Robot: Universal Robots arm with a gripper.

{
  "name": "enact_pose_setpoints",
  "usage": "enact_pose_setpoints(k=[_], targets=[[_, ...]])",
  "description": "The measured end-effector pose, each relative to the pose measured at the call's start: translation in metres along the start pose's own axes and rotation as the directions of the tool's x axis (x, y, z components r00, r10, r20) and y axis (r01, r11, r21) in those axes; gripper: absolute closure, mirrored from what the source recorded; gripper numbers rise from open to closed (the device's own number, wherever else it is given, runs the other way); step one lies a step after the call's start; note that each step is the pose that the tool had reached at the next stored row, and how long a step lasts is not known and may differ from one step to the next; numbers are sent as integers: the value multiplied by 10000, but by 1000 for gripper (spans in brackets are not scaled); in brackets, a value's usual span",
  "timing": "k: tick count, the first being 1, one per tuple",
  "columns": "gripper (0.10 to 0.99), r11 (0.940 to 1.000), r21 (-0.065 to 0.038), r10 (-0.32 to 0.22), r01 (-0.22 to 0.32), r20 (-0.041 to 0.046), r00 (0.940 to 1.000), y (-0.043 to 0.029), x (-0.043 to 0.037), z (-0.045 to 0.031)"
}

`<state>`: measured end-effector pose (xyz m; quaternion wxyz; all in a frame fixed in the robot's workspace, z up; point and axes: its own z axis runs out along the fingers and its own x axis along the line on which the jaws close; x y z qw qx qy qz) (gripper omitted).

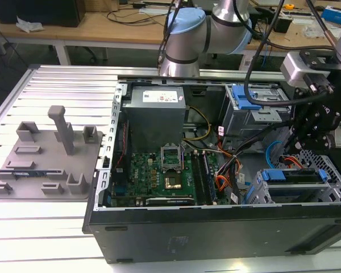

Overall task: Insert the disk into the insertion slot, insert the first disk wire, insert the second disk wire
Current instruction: 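Insert the second disk wire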

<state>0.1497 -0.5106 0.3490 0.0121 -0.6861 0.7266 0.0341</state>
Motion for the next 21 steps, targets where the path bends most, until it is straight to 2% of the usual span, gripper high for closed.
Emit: enact_pose_setpoints(k=[2,5,6,8,10,13,15,19,20,21], targets=[[925,9999,-158,11,-12,-57,10000,-8,-1,-2],[925,9999,-161,12,-13,-66,10000,-7,-2,0],[925,9999,-161,13,-14,-97,10000,-7,-3,-8],[925,9999,-161,13,-15,-119,9999,-5,-7,-81],[925,9999,-161,12,-14,-115,9999,-5,7,-108],[925,9999,-161,11,-13,-116,9999,-10,87,-118],[925,9999,-161,11,-13,-116,9999,-15,176,-128],[925,9999,-162,14,-16,-116,9999,-18,199,-129],[925,9998,-181,14,-18,-209,9998,-21,198,-130],[925,9998,-187,18,-25,-374,9993,-20,190,-129]])
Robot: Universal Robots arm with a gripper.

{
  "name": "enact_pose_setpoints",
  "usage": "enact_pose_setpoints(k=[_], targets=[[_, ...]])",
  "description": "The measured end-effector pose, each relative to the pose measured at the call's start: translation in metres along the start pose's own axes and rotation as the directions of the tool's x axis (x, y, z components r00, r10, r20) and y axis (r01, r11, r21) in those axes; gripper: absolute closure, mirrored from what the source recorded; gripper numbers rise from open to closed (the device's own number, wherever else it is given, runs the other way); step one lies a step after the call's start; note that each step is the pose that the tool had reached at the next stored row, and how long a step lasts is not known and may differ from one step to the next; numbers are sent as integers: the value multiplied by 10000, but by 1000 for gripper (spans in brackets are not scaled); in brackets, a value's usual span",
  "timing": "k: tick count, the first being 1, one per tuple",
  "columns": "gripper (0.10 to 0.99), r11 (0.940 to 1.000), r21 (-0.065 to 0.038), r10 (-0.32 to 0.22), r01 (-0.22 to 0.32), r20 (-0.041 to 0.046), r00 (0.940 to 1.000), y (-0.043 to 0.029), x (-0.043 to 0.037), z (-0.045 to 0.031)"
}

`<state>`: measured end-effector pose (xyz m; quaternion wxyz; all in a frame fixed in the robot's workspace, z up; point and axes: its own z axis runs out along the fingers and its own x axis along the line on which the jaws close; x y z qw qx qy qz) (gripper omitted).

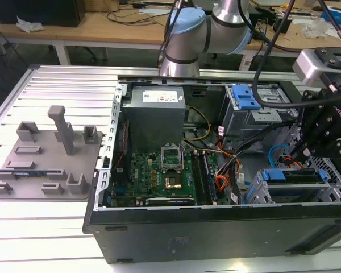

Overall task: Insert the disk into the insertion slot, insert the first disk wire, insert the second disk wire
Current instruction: 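Insert the second disk wire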

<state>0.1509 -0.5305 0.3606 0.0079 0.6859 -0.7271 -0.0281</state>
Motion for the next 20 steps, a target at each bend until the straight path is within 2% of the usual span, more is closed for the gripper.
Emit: enact_pose_setpoints(k=[1,7,9,13,16,20], targets=[[925,10000,5,-1,1,-100,10000,0,-16,0],[925,10000,5,-13,13,-130,9999,1,-32,1],[925,10000,8,-12,12,-171,9999,1,-34,1],[925,10000,15,-27,28,-319,9995,-14,-50,4],[925,10000,16,-96,96,-367,9993,-19,-56,15],[925,9994,9,-358,358,-383,9986,-21,-55,31]])
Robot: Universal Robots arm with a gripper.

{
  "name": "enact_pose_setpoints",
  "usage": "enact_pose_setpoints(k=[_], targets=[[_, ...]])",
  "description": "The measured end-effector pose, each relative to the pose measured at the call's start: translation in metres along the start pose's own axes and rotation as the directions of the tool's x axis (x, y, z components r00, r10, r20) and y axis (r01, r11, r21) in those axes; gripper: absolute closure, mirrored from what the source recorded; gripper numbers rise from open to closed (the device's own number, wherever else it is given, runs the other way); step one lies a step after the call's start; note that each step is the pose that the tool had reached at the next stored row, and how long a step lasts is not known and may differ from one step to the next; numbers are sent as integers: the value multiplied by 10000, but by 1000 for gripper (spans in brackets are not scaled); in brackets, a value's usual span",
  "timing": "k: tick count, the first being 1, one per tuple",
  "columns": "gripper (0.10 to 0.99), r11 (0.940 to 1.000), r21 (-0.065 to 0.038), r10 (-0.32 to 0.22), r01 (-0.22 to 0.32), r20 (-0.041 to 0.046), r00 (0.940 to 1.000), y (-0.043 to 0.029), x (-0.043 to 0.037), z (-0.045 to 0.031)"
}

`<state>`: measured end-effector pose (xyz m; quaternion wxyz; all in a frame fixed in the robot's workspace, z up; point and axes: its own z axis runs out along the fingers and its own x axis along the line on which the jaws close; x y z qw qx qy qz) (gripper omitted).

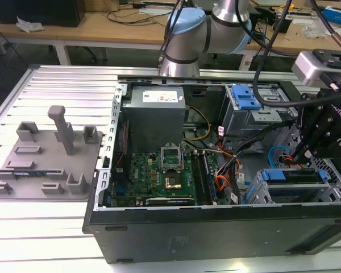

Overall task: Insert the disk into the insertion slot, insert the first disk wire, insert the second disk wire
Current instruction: 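Insert the second disk wire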

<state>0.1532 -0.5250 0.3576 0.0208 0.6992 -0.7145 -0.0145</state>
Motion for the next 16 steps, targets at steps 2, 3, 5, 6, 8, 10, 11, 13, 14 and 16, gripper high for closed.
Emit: enact_pose_setpoints(k=[2,3,5,6,8,10,11,13,14,16], targets=[[925,10000,0,-8,8,-1,10000,0,0,0],[925,10000,0,-9,9,0,10000,0,0,1],[925,10000,0,-9,9,2,10000,-2,12,2],[925,10000,0,-10,10,1,10000,-6,27,2],[925,10000,0,-10,10,1,10000,-16,38,2],[925,10000,0,-9,9,1,10000,-25,47,3],[925,10000,0,-9,9,2,10000,-27,52,4],[925,10000,0,-7,7,2,10000,-29,63,9],[925,10000,0,-4,4,1,10000,-29,68,11],[925,10000,0,13,-13,3,10000,-30,74,19]])
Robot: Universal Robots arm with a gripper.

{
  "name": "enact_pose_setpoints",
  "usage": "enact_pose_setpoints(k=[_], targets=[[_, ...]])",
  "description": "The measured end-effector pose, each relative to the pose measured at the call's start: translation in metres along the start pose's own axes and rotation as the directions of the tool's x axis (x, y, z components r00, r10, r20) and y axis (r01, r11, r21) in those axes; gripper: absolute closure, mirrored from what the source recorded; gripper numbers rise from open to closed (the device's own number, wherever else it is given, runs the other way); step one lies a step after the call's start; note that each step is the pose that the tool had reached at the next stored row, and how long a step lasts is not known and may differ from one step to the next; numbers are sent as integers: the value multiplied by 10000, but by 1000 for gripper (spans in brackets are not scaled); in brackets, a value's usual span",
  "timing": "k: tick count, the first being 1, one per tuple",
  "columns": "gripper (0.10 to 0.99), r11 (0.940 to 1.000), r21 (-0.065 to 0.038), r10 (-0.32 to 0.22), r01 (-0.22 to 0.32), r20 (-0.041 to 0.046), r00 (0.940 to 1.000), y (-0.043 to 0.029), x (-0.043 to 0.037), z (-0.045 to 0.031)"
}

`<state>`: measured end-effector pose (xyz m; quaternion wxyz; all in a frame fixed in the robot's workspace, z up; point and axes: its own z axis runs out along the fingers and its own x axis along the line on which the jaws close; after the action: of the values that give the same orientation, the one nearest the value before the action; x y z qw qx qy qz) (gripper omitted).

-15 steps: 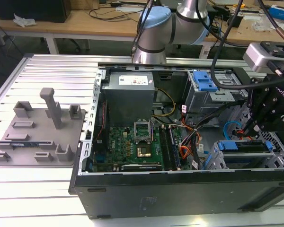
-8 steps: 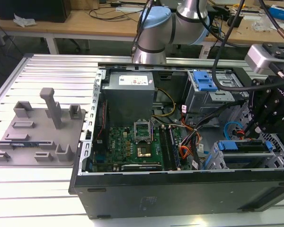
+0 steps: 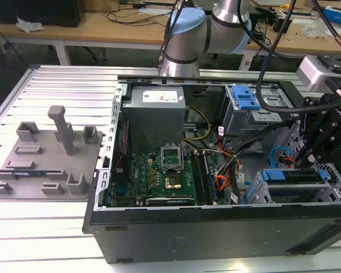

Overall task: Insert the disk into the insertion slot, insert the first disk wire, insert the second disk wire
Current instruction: 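Insert the second disk wire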

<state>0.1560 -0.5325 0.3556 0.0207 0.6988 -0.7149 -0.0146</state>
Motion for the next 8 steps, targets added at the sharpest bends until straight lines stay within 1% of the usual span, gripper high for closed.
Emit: enact_pose_setpoints(k=[3,8], targets=[[925,10000,0,15,-15,8,10000,-1,1,19],[925,10000,-1,15,-15,12,10000,-1,0,23]])
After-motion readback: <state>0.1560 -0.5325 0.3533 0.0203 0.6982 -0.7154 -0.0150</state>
